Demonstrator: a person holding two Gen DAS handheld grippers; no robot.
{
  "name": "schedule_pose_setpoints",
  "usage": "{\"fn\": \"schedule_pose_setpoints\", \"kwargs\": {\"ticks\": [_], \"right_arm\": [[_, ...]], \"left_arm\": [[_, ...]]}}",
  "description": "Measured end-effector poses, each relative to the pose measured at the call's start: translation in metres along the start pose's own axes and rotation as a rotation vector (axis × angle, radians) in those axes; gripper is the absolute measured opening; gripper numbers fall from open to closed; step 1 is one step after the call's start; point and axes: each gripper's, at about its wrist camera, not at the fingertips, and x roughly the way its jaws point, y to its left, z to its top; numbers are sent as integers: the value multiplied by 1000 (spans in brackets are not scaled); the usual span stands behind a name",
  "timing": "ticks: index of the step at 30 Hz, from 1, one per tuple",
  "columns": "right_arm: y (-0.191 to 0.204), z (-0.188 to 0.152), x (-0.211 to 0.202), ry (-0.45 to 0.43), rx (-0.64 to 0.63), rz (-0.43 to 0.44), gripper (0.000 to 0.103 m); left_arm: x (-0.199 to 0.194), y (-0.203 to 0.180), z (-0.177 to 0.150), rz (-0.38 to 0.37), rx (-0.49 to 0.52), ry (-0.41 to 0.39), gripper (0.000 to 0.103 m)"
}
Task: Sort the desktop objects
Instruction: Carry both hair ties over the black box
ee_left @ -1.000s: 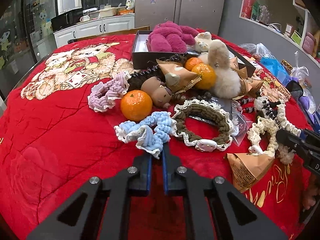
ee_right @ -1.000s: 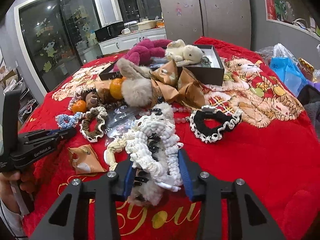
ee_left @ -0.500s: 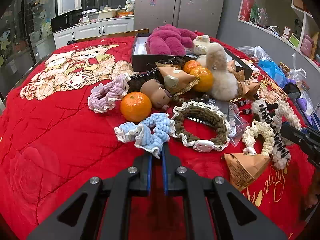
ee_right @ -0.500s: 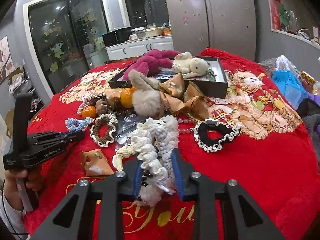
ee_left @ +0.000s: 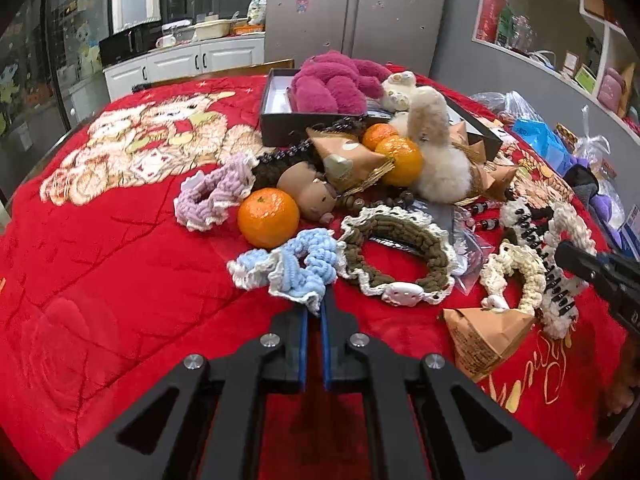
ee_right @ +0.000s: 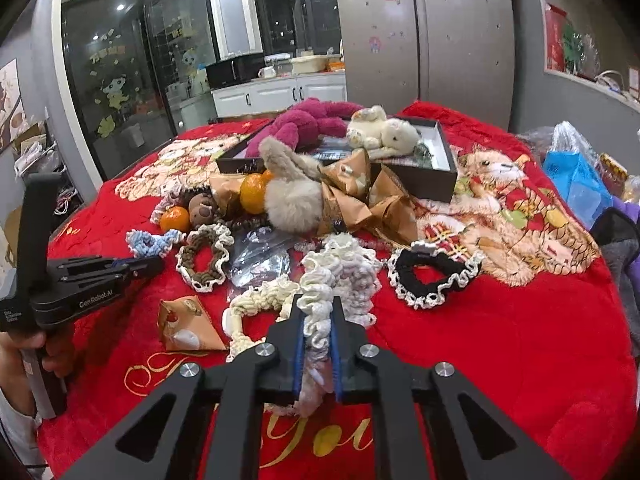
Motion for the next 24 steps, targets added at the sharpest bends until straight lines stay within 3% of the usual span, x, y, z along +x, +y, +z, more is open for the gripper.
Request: {"fn": "schedule_pose_setpoints", "kwargs": {"ticks": [5,11,24], "right_arm": [[-5,6,-8,-17,28,-8,10],[7,14,-18,-42,7,0,10],[26,69,-50,-74,-23,42,10]], "left_arm": [[-21,-4,9,-34,6,-38,5],[-52,-11,26,-23,42,-98,5],[-74,-20,74,-85,66,-98,5]]}}
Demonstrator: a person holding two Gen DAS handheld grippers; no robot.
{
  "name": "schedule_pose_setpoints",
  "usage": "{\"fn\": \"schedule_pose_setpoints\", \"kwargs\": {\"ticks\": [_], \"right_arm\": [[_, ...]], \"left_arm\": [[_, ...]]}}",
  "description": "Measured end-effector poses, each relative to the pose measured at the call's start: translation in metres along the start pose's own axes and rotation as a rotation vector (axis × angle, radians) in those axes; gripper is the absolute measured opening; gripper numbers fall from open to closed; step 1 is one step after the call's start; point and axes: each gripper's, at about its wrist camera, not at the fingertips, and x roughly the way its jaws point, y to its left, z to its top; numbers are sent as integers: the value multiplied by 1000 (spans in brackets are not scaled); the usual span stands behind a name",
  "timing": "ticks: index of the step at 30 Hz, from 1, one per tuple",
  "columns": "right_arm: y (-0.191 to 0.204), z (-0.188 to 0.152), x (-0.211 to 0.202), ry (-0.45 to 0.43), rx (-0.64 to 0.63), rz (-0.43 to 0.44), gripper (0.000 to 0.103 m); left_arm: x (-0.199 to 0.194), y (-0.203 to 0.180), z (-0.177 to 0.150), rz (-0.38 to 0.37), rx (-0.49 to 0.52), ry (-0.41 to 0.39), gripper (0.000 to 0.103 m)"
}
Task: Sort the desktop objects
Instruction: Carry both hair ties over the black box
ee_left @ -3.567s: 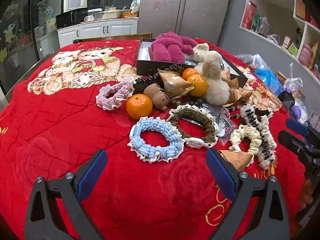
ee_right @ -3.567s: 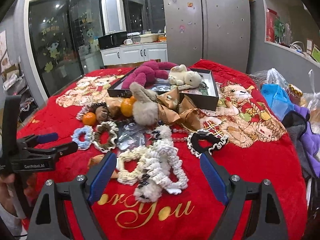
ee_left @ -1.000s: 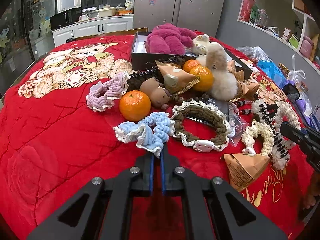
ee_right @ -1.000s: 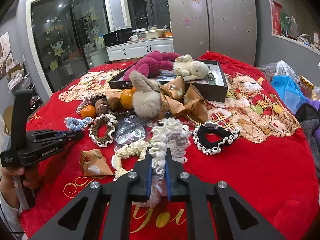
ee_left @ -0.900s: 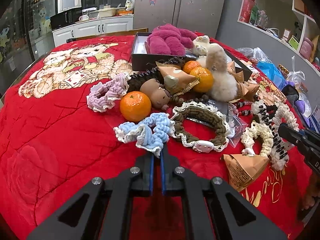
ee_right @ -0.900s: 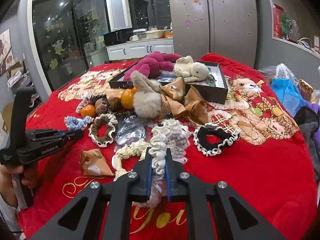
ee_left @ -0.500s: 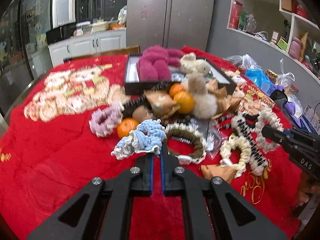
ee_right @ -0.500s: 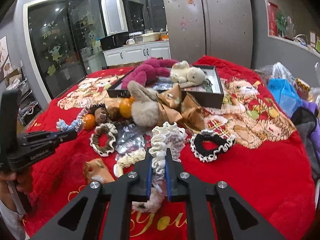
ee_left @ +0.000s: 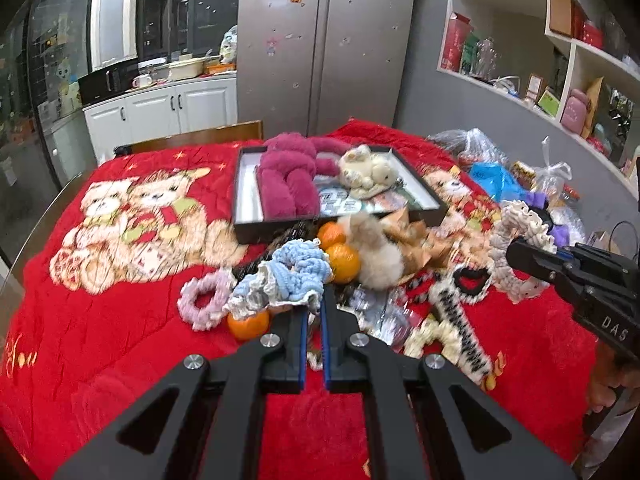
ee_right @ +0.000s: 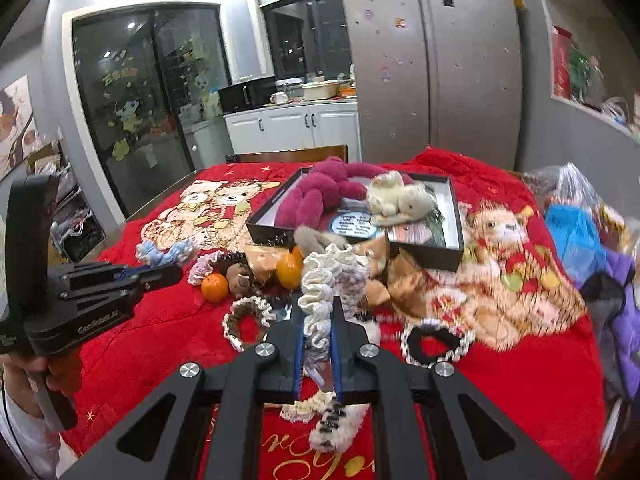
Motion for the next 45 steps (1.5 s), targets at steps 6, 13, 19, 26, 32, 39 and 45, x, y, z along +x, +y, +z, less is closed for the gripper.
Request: {"fn": "schedule_pose_setpoints", "kwargs": {"ticks": [6,13,19,26,32,39,45], "right_arm": [[0,27,2,-9,-10,17,11],[-1,52,21,-9,-52,-10,11],[-17,76,47,-4,-36,-34,11],[-48,110,89,15,4,-75,11],[-80,123,137,56,53,-90,11],[-116,108,176,118,107,-78,11],[-115,88,202,193,95,-88,11]], "left_arm": [[6,-6,35,-21,29,-14,6],[36,-11,72,-29,46,-6,6],[78,-21,106,-55,64,17,6],[145,-35,138,-87,67,56,6],[209,-44,146,-91,22,102,6],[241,-50,127,-70,94,129,6],[242,-49,124,-78,105,139,6]]}}
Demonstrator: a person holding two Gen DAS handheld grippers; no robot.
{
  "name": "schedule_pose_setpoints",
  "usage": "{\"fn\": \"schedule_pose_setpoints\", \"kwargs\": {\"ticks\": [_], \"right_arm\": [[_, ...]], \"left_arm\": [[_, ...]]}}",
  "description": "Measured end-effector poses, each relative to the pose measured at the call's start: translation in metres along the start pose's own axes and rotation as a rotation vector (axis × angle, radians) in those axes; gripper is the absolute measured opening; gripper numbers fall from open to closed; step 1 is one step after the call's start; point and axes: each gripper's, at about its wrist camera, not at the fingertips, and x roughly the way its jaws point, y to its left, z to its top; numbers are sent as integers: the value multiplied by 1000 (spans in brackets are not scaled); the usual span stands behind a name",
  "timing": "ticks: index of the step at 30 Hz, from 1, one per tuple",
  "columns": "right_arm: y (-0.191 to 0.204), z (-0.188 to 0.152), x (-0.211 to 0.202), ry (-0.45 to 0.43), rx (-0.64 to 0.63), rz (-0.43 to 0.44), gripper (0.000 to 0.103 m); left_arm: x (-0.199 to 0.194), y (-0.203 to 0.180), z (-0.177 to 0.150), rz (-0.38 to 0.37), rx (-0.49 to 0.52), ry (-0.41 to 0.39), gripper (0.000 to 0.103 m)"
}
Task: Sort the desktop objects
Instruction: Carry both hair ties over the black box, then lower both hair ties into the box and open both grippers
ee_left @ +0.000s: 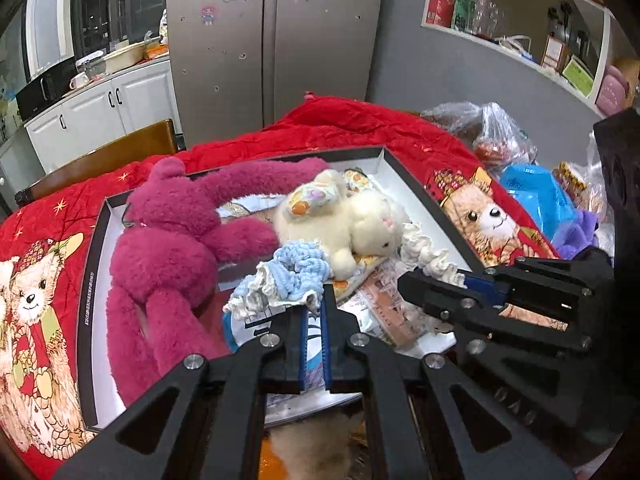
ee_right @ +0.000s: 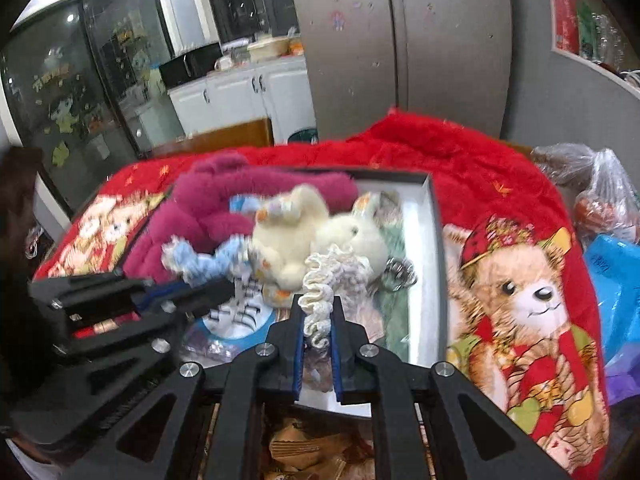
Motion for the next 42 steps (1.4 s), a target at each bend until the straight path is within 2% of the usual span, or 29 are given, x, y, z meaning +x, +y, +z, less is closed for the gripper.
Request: {"fn": "schedule_pose_setpoints", "kwargs": {"ticks": [6,9,12,15,16,17,18,19,21,22,23,25,27,29,33,35,39,42], "right_arm": [[11,-6,5,12,-35,-16,11],[9,-5,5,24,-12,-2,11],[10,-4,6,19,-25,-49,11],[6,-4,8,32,1,-41,11],[5,-4,9,33,7,-35,11],[4,-4,9,29,15,-34,11],[2,-4,9,27,22,-37,15],[2,-3,9,30,19,-46,20],[0,-1,6,15,23,-83,33],[-2,0,3,-2,31,-98,36],[-3,1,-1,-20,35,-103,39],[-7,5,-8,-45,46,-117,44],[-9,8,-15,-61,45,-131,53],[-10,11,-23,-87,38,-150,58],[-10,16,-32,-99,24,-178,59],[-9,17,-37,-106,14,-179,59],[-7,19,-43,-118,28,-139,68],[-3,19,-46,-129,13,-137,68]], "left_arm": [[0,-1,-1,-7,-2,5,6],[1,0,-1,-4,-3,10,6],[2,-1,-2,-4,5,13,6],[2,-1,-2,-1,10,16,7],[2,-1,-2,-9,5,19,12],[2,0,-2,-9,0,22,24],[1,1,-1,3,-6,18,28],[-1,3,-1,31,-10,2,35],[-6,7,1,57,-11,-16,52],[-8,10,2,58,-16,-22,65],[-11,12,3,56,-24,-31,72],[-17,15,4,58,-34,-54,72],[-22,14,6,55,-29,-59,72],[-26,13,7,55,-12,-58,72],[-26,7,8,95,7,-52,72],[-24,5,7,91,19,-38,72],[-23,-1,5,63,34,-30,72],[-27,-6,5,77,56,-42,73]]}}
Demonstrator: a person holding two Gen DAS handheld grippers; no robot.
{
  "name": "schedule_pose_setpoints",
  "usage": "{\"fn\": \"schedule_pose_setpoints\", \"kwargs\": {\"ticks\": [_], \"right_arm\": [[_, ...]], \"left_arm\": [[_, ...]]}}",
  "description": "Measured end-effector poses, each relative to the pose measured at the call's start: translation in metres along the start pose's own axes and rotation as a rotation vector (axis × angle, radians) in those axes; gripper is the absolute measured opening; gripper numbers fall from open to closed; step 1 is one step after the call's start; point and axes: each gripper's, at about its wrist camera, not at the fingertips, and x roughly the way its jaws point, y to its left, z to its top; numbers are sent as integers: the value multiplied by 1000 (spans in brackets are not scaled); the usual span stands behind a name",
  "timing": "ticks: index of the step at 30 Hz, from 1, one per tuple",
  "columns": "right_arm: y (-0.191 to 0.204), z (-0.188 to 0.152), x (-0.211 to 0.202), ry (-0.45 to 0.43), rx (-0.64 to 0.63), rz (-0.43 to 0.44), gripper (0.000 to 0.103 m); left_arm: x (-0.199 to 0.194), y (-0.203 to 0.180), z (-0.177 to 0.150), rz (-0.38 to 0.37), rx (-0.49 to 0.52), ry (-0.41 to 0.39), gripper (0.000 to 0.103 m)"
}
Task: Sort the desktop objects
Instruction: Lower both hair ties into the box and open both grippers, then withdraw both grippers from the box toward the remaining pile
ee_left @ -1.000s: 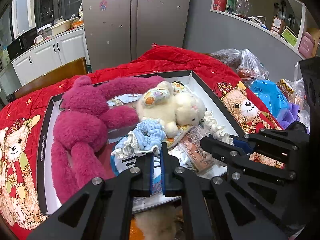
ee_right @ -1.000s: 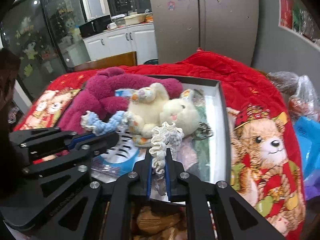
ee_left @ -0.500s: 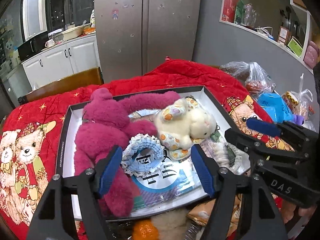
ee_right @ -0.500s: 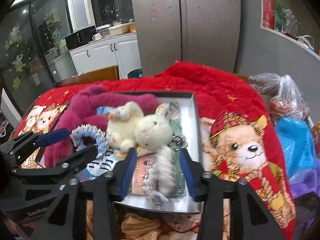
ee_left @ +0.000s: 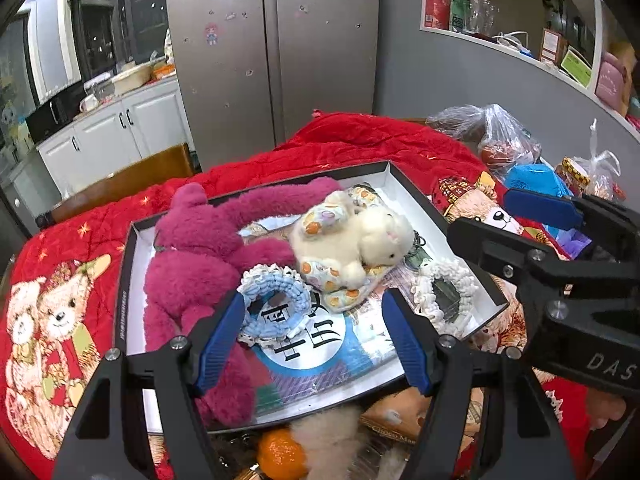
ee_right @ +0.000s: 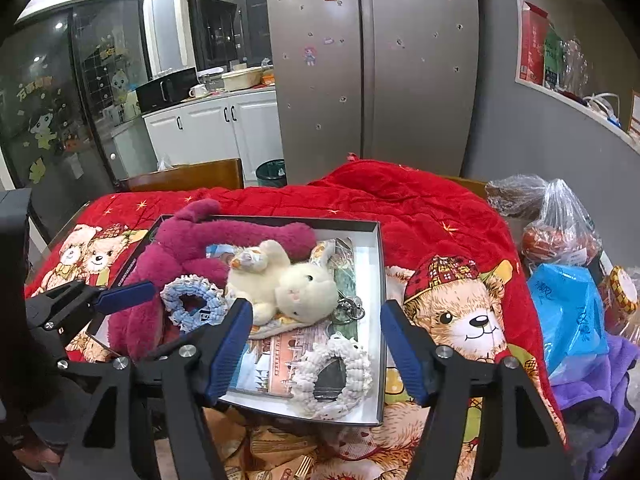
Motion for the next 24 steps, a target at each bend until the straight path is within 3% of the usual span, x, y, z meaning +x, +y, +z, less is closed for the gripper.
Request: {"fn": "schedule_pose_setpoints", "kwargs": {"ticks": [6,10,14,20,24], "right_arm": [[0,2,-12,-19,3,16,68],[2,5,-24,-51,2,31,69],[4,6,-31,-66,-1,51,78],[12,5,-35,-59,-23,88,78],[12,7,-47,-71,-14,106,78]], "left_arm": [[-17,3,2,6,-22,-45,76],[-28,4,4,7,-35,-75,84],[-37,2,5,14,-25,-98,84],[-51,-4,7,13,-12,-112,84],[-81,-4,11,5,9,-158,85]]}}
